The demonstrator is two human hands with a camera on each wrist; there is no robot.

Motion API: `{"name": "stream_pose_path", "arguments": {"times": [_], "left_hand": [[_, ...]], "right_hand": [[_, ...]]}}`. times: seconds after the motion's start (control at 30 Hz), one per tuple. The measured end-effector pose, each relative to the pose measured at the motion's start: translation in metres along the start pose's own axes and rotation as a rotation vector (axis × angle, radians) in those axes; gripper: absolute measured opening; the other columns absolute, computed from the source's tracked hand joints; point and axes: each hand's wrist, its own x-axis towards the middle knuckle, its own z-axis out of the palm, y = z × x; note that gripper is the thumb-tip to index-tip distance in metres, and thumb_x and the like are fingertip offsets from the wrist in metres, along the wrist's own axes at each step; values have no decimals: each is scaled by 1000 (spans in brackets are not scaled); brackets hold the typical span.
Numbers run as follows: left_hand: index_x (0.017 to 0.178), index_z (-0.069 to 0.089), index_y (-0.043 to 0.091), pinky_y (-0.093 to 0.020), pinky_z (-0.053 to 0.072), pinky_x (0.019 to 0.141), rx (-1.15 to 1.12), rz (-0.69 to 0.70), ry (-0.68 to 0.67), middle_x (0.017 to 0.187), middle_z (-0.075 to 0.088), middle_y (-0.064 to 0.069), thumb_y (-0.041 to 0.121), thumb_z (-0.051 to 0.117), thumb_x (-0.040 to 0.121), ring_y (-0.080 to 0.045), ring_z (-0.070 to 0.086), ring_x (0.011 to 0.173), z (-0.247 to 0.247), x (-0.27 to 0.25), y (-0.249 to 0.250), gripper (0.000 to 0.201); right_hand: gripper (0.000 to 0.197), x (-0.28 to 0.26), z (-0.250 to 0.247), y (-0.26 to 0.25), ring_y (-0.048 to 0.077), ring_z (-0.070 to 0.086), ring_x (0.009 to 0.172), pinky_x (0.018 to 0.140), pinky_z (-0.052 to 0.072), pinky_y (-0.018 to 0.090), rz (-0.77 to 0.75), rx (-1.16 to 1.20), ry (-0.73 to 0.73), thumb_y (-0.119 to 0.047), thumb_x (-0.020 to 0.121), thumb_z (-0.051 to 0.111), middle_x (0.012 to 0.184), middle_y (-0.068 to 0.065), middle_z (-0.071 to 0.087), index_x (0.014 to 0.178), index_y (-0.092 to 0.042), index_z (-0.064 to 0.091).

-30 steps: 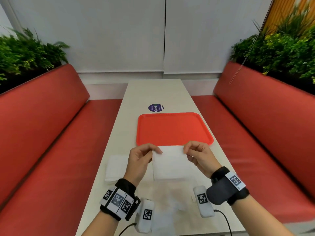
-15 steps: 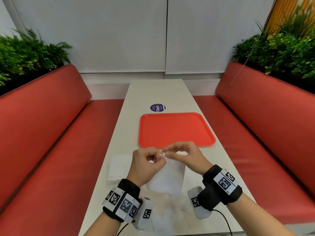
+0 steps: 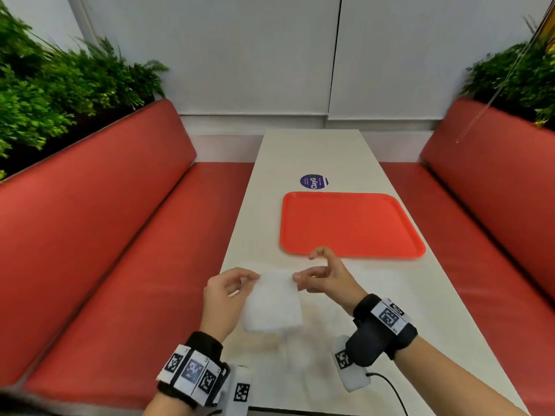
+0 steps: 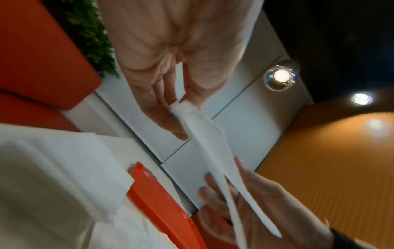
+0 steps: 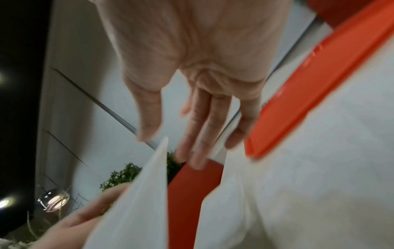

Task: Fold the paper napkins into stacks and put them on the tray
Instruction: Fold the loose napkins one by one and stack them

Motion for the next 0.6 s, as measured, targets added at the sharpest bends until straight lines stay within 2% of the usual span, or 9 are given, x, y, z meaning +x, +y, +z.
{"name": "stream_pose_path", "arguments": {"times": [0.03, 0.1, 0.17, 0.23, 0.3, 0.33, 0.43, 0.53, 0.6], "left_hand": [[80, 76, 12, -16, 50, 72, -16, -43, 23, 83, 75, 4, -7, 64, 87, -6, 70, 78, -5, 5, -8, 24], [84, 76, 11, -15, 50, 68, -43, -140, 37, 91, 75, 0, -7, 60, 89, -7, 70, 80, -10, 19, -20, 25], [93, 75, 11, -19, 51, 64, -34, -211, -19, 96, 72, -1, -4, 61, 90, -13, 68, 79, -13, 36, -27, 21], [105, 71, 13, -19, 50, 59, 8, -214, -111, 93, 66, 0, -2, 66, 87, -9, 66, 70, -17, 49, -31, 25], [113, 67, 14, -15, 49, 56, 76, -193, -162, 95, 62, 4, -7, 68, 83, -1, 62, 57, -19, 62, -34, 37], [114, 67, 15, -15, 50, 57, 129, -182, -168, 97, 63, 5, -7, 69, 82, -1, 61, 56, -19, 69, -36, 40], [108, 71, 18, -20, 52, 65, 314, -152, -148, 102, 62, 6, -2, 74, 79, -15, 61, 69, -15, 83, -48, 35], [102, 71, 16, -29, 51, 82, 450, -114, -114, 110, 60, -3, 3, 77, 78, -23, 60, 87, -10, 87, -69, 28], [105, 71, 12, -29, 48, 89, 506, -112, -122, 113, 56, -8, 3, 75, 80, -21, 55, 91, -7, 87, -79, 27]], "right_hand": [[48, 5, 9, 3, 19, 68, 76, 79, 53, 35, 46, 36, -31, -17, 77, 83, 89, 6, 72, 103, -17, 43], [43, 20, 28, 9, 18, 65, 77, 65, 55, 31, 96, 73, -56, -12, 74, 83, 91, 3, 64, 94, -18, 44], [31, 38, 44, 15, 17, 59, 70, 53, 49, 26, 67, 0, 12, 1, 76, 77, 88, 5, 58, 78, -18, 52], [27, 54, 53, 21, 16, 54, 67, 51, 46, 24, 29, -144, 102, 2, 75, 76, 86, 5, 55, 70, -22, 63], [19, 66, 58, 25, 15, 54, 68, 51, 49, 21, 23, -257, 141, -3, 75, 78, 81, 0, 53, 79, -20, 72], [18, 71, 59, 27, 15, 54, 68, 53, 53, 23, 30, -296, 150, -5, 74, 79, 79, -1, 52, 86, -18, 74], [28, 85, 62, 37, 18, 55, 67, 67, 59, 36, 79, -388, 194, -8, 72, 82, 76, -1, 52, 98, -15, 74], [33, 91, 68, 49, 20, 57, 68, 71, 59, 36, 128, -484, 208, -9, 74, 81, 78, -2, 53, 104, -16, 70], [35, 94, 72, 58, 18, 57, 71, 72, 58, 34, 135, -550, 199, -10, 76, 78, 81, -2, 54, 109, -15, 68]]}}
